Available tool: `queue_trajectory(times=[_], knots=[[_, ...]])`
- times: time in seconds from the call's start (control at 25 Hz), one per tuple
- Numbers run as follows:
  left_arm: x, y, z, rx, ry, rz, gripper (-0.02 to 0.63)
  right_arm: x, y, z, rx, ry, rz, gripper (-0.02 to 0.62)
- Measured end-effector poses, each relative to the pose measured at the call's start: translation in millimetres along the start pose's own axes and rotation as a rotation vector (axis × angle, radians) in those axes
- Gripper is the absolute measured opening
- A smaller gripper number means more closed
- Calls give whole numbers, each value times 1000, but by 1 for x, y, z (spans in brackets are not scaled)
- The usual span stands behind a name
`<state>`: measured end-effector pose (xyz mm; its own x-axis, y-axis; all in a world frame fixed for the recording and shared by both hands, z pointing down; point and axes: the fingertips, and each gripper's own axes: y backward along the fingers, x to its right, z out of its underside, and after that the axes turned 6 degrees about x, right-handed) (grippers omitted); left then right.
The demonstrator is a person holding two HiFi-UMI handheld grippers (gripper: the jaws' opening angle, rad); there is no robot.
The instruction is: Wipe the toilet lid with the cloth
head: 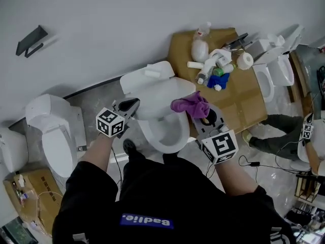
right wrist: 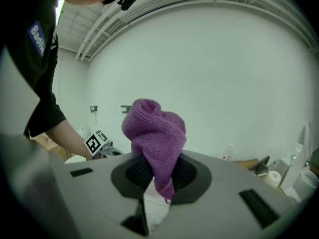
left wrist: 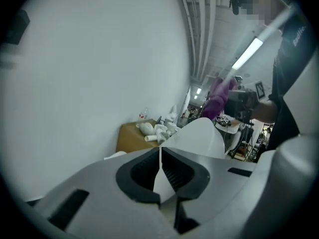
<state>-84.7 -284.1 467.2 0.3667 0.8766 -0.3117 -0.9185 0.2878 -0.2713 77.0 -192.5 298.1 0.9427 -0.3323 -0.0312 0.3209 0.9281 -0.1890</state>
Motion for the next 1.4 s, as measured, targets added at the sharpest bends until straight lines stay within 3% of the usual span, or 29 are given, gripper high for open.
queue_trajectory(times=[0.12, 0.36, 0.56, 0.8, 1.08, 1.4], knots=[[31, -1, 35, -45, 22, -25, 29, 3, 8, -1, 17, 6, -61, 66], [57, 1, 87, -20, 89, -154, 31, -5, 12, 31, -30, 26, -169, 66], [77, -1, 120, -78, 120, -129, 31, -28, 13, 55, -84, 13, -204, 66], [66, 22, 94, 12, 123, -154, 31, -59, -9, 75, -136, 14, -242, 66], [39, 55, 46, 133, 90, -168, 29, -95, -76, 89, -154, 60, -291, 66], [-6, 74, 29, 223, 101, -226, 26, -125, -167, 165, -291, 217, -388, 66]])
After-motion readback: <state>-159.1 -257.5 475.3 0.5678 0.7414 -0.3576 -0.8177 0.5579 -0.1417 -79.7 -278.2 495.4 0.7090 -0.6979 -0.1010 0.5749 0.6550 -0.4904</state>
